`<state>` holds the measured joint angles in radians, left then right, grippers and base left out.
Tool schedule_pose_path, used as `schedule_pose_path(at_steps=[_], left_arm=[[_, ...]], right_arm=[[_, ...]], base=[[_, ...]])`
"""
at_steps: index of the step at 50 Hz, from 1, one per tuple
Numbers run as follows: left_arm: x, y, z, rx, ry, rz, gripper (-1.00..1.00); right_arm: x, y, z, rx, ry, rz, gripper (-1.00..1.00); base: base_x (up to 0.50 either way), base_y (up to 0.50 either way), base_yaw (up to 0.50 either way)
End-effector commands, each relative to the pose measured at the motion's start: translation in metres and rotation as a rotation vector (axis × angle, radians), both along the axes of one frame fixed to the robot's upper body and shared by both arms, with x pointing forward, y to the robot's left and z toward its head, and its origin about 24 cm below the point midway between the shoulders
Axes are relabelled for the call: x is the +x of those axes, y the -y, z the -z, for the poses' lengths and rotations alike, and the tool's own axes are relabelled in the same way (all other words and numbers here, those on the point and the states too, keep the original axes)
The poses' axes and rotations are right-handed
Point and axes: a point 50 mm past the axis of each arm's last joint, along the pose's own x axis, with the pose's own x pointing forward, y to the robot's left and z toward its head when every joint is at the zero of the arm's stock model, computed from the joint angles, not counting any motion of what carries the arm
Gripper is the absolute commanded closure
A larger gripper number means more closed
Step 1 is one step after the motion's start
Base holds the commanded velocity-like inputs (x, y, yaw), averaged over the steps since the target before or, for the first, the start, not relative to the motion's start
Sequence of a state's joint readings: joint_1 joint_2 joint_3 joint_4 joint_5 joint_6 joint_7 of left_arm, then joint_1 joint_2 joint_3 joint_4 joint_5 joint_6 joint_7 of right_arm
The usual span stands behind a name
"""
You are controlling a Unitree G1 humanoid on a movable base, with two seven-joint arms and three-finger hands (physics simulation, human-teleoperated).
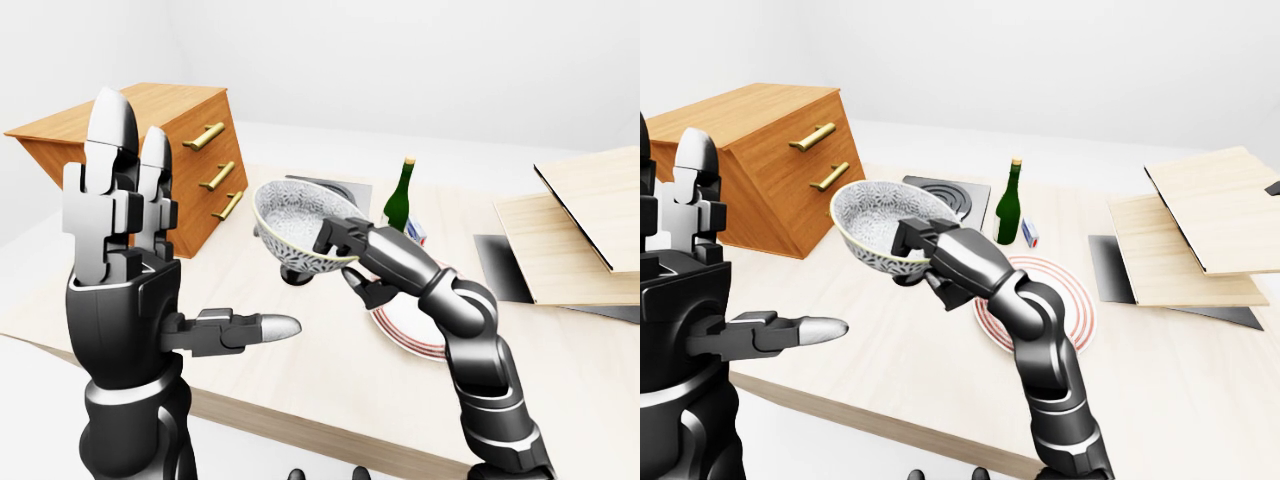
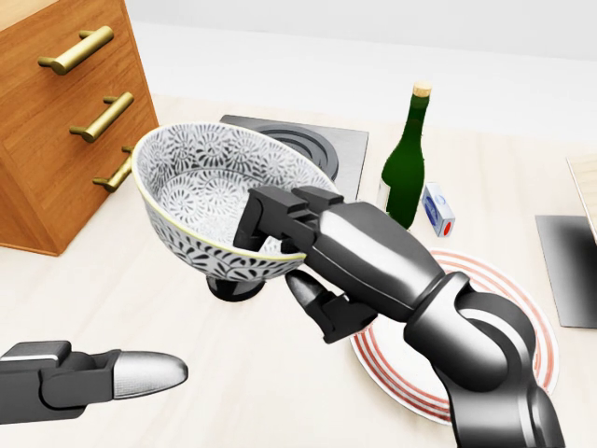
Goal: Pick up the akita bowl and put it on the plate.
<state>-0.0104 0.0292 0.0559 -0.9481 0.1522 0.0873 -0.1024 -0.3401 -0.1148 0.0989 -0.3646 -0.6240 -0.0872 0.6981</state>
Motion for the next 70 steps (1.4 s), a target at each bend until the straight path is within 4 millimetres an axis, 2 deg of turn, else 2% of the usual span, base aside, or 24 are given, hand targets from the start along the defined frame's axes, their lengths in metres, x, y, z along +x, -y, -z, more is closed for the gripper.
schedule_pose_path(at_steps=[1, 9, 22, 37, 43, 60, 65, 70], left_arm=[[-0.001, 0.000, -0.001, -0.002, 0.005, -0.002, -0.94], [-0.003, 0.001, -0.003, 0.006, 0.017, 0.000, -0.94], [-0.002, 0.002, -0.002, 0.004, 0.013, -0.001, -0.94], [-0.005, 0.004, -0.005, 0.012, 0.034, 0.006, -0.94], [-0.005, 0.004, -0.006, 0.015, 0.038, 0.005, -0.94], [-0.007, 0.004, -0.007, 0.022, 0.049, 0.002, -0.94], [-0.006, 0.005, -0.007, 0.021, 0.046, 0.001, -0.94], [-0.006, 0.004, -0.007, 0.021, 0.047, 0.001, -0.94]], right_arm=[[-0.012, 0.025, -0.012, 0.022, 0.063, 0.043, 1.00], [-0.019, 0.049, -0.001, 0.029, 0.014, 0.099, 1.00], [-0.017, 0.092, -0.005, 0.052, -0.002, 0.209, 1.00], [-0.017, 0.123, -0.007, 0.041, -0.013, 0.310, 1.00], [-0.022, 0.139, 0.002, 0.054, -0.056, 0.364, 1.00], [-0.034, 0.185, 0.044, 0.053, -0.247, 0.558, 1.00], [-0.042, 0.191, 0.049, 0.071, -0.269, 0.580, 1.00], [-0.044, 0.192, 0.045, 0.091, -0.252, 0.585, 1.00]], base=[[0.00, 0.00, 0.00], [0.00, 0.00, 0.00], [0.00, 0.00, 0.00], [0.00, 0.00, 0.00], [0.00, 0.00, 0.00], [0.00, 0.00, 0.00], [0.00, 0.00, 0.00], [0.00, 0.00, 0.00]])
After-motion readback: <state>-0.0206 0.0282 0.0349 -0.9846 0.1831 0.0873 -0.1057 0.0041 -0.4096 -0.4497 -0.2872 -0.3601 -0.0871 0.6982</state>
